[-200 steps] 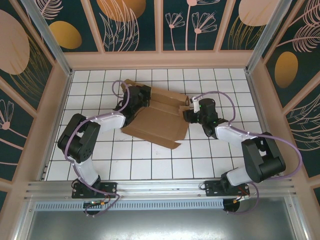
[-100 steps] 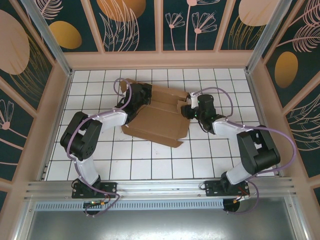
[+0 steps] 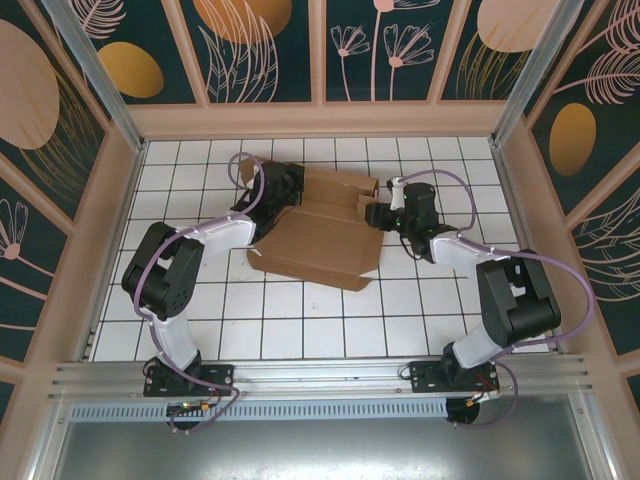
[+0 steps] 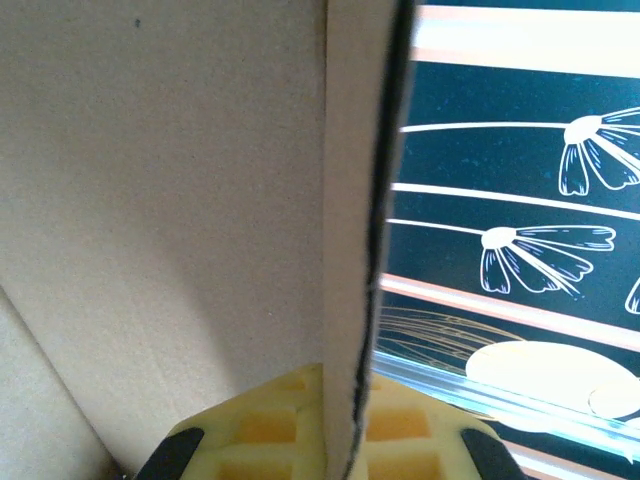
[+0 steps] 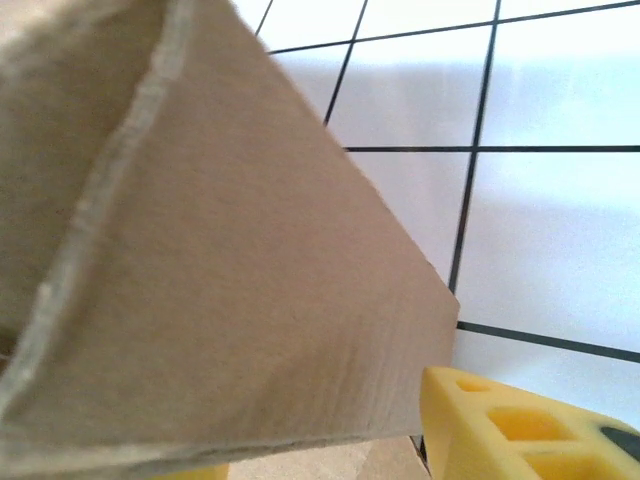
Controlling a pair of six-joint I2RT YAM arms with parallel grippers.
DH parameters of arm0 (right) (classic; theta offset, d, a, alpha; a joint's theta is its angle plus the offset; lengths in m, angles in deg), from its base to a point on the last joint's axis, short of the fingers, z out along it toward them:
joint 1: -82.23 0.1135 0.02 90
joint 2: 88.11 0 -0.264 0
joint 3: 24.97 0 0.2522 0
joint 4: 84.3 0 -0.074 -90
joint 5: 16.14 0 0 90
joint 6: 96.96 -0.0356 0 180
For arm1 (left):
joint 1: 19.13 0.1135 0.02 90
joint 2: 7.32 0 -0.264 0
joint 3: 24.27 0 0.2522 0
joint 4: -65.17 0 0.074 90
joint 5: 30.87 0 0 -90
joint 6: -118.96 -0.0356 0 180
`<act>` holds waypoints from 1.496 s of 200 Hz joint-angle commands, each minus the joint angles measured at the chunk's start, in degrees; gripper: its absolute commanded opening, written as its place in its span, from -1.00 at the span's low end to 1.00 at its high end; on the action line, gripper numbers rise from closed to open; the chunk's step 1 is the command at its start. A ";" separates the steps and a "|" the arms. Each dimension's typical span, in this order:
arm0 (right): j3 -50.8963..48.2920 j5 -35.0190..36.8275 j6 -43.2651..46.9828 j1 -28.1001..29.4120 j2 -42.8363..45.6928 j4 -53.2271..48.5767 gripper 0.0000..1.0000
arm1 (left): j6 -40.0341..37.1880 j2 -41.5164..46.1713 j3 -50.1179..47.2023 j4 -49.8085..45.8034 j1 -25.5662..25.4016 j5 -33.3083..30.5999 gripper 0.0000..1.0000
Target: Fold the paper box
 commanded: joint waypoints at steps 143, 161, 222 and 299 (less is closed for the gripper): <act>3.13 -1.88 9.66 1.55 -4.26 6.43 0.44 | 3.35 -5.02 10.13 -20.82 -0.52 3.70 -1.00; 2.59 -3.28 9.40 1.54 -3.55 7.47 0.38 | 4.69 -5.32 10.90 -21.11 -0.45 4.64 -1.00; 2.08 1.32 10.15 0.48 -3.84 4.96 0.15 | 4.09 -4.56 9.69 -19.50 -0.24 6.06 -1.00; -1.41 4.97 8.53 1.54 -1.88 5.68 0.29 | -3.58 -0.32 -5.25 -6.57 -1.67 -1.63 -1.00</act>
